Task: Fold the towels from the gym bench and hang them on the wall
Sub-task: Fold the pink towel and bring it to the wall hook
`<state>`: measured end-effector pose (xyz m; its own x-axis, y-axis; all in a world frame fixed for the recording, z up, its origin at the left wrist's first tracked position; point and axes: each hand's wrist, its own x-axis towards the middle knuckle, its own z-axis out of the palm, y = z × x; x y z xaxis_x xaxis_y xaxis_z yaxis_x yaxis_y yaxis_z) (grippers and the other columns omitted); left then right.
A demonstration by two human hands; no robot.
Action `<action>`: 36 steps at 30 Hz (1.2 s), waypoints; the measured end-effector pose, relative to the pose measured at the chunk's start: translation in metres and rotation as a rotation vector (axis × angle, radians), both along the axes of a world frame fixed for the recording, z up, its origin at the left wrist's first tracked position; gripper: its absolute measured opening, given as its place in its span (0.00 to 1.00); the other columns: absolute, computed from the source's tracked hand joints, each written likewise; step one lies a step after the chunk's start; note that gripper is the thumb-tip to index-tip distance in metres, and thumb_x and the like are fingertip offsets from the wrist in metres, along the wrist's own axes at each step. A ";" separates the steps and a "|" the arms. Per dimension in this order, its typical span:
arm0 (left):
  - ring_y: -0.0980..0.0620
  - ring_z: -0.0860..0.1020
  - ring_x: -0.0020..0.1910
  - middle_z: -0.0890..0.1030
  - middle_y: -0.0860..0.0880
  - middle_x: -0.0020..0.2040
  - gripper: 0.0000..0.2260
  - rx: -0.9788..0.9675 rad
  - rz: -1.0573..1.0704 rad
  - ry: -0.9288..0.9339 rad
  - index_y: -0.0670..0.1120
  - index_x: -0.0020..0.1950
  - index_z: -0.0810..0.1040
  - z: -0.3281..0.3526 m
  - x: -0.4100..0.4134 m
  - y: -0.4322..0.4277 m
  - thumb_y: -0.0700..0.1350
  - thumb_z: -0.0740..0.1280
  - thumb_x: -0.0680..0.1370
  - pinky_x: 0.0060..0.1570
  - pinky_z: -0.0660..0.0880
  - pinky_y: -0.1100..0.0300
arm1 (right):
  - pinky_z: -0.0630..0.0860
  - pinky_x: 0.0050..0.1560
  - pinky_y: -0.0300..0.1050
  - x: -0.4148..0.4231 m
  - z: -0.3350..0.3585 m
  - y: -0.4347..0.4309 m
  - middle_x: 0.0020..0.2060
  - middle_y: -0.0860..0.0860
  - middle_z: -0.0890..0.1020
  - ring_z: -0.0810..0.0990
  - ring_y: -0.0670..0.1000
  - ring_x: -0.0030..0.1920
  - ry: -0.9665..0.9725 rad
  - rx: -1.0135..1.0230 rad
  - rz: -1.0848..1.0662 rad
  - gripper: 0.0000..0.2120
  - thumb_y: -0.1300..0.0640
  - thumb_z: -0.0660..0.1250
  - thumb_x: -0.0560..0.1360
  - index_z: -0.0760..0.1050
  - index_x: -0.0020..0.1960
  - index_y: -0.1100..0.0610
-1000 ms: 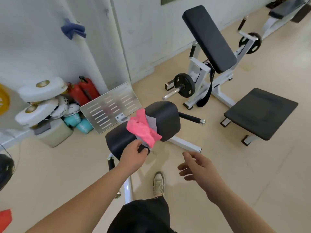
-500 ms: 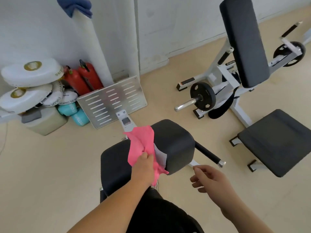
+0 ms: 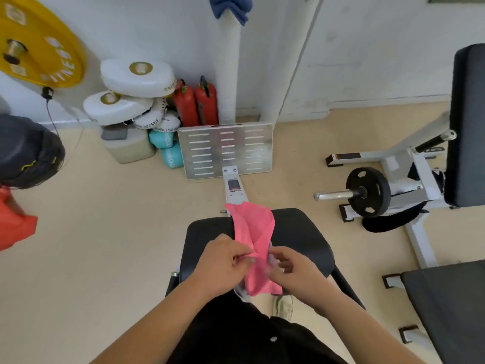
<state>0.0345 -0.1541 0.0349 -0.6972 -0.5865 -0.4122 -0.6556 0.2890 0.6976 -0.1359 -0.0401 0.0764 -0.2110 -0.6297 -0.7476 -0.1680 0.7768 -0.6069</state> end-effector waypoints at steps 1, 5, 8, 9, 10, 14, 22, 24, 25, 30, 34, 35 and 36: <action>0.57 0.75 0.42 0.80 0.53 0.35 0.05 0.077 0.042 0.044 0.59 0.49 0.82 0.015 0.000 0.003 0.50 0.67 0.80 0.46 0.75 0.57 | 0.86 0.46 0.44 0.002 0.002 -0.005 0.58 0.43 0.81 0.83 0.46 0.55 -0.028 -0.016 0.054 0.18 0.53 0.73 0.77 0.77 0.64 0.40; 0.54 0.80 0.37 0.85 0.50 0.40 0.08 0.213 0.248 0.265 0.59 0.50 0.85 0.065 -0.001 0.016 0.49 0.66 0.81 0.42 0.78 0.57 | 0.75 0.37 0.59 -0.002 0.009 -0.019 0.35 0.53 0.79 0.75 0.54 0.36 -0.069 -0.039 0.218 0.03 0.55 0.73 0.73 0.81 0.44 0.48; 0.63 0.80 0.41 0.84 0.61 0.42 0.11 0.128 0.465 0.399 0.62 0.50 0.84 0.096 -0.004 0.021 0.45 0.67 0.82 0.42 0.74 0.68 | 0.75 0.40 0.45 -0.019 0.025 -0.019 0.32 0.46 0.78 0.75 0.45 0.33 -0.008 -0.163 0.322 0.08 0.54 0.76 0.75 0.80 0.43 0.56; 0.62 0.82 0.45 0.85 0.62 0.45 0.11 0.107 0.517 0.422 0.62 0.51 0.85 0.105 -0.006 0.023 0.45 0.68 0.82 0.44 0.75 0.68 | 0.77 0.43 0.40 -0.025 0.038 -0.019 0.36 0.44 0.83 0.79 0.42 0.36 0.000 -0.237 0.336 0.07 0.53 0.78 0.74 0.82 0.47 0.54; 0.60 0.83 0.47 0.86 0.61 0.47 0.11 0.106 0.546 0.436 0.60 0.52 0.85 0.114 -0.009 0.027 0.44 0.68 0.81 0.46 0.77 0.67 | 0.80 0.49 0.39 -0.030 0.053 -0.019 0.43 0.43 0.87 0.84 0.41 0.43 -0.045 -0.314 0.339 0.11 0.53 0.80 0.73 0.83 0.53 0.50; 0.50 0.85 0.49 0.87 0.50 0.47 0.05 0.176 0.606 0.521 0.55 0.53 0.85 0.138 -0.035 0.051 0.46 0.71 0.80 0.51 0.83 0.54 | 0.80 0.60 0.46 -0.057 0.098 -0.018 0.53 0.42 0.87 0.85 0.46 0.57 -0.043 -0.578 0.337 0.19 0.57 0.80 0.72 0.82 0.58 0.40; 0.51 0.84 0.45 0.86 0.47 0.48 0.12 0.271 0.624 0.555 0.52 0.58 0.82 0.108 -0.061 0.091 0.56 0.64 0.82 0.48 0.78 0.61 | 0.83 0.50 0.48 -0.103 0.114 0.000 0.43 0.46 0.88 0.86 0.49 0.47 0.039 -0.646 0.307 0.08 0.58 0.74 0.78 0.86 0.46 0.46; 0.57 0.82 0.51 0.83 0.55 0.53 0.13 0.213 0.507 0.359 0.60 0.61 0.79 0.086 -0.064 0.101 0.58 0.71 0.77 0.51 0.77 0.62 | 0.83 0.52 0.48 -0.106 0.118 0.004 0.43 0.46 0.89 0.86 0.48 0.48 0.032 -0.660 0.271 0.07 0.58 0.73 0.78 0.86 0.46 0.46; 0.58 0.80 0.51 0.81 0.58 0.53 0.16 0.125 0.477 0.269 0.62 0.62 0.77 0.074 -0.068 0.101 0.58 0.73 0.74 0.51 0.76 0.63 | 0.83 0.53 0.47 -0.106 0.120 0.006 0.43 0.45 0.89 0.87 0.47 0.48 0.030 -0.648 0.270 0.07 0.57 0.73 0.79 0.86 0.46 0.46; 0.59 0.80 0.41 0.81 0.58 0.41 0.05 -0.139 0.470 0.060 0.65 0.53 0.77 0.039 -0.083 0.075 0.59 0.65 0.77 0.46 0.80 0.55 | 0.78 0.43 0.29 -0.095 0.140 0.009 0.40 0.43 0.89 0.86 0.38 0.42 0.017 -0.636 0.240 0.06 0.60 0.75 0.76 0.87 0.44 0.49; 0.57 0.78 0.39 0.79 0.56 0.35 0.17 -0.139 0.450 0.021 0.63 0.68 0.73 0.021 -0.070 0.047 0.56 0.66 0.79 0.46 0.78 0.57 | 0.79 0.46 0.31 -0.095 0.167 0.006 0.41 0.43 0.89 0.87 0.41 0.46 0.024 -0.621 0.268 0.13 0.60 0.75 0.76 0.89 0.42 0.42; 0.58 0.78 0.40 0.80 0.56 0.36 0.20 -0.125 0.411 0.035 0.63 0.71 0.71 0.017 -0.068 0.040 0.55 0.66 0.79 0.47 0.78 0.58 | 0.79 0.48 0.31 -0.094 0.172 0.005 0.42 0.43 0.89 0.87 0.41 0.47 0.028 -0.606 0.295 0.13 0.60 0.75 0.76 0.89 0.43 0.42; 0.59 0.79 0.41 0.82 0.57 0.38 0.18 -0.101 0.359 0.054 0.65 0.70 0.73 0.014 -0.067 0.034 0.54 0.66 0.80 0.49 0.79 0.58 | 0.79 0.48 0.31 -0.092 0.175 0.005 0.42 0.42 0.89 0.87 0.41 0.47 0.048 -0.596 0.320 0.11 0.59 0.76 0.76 0.89 0.44 0.42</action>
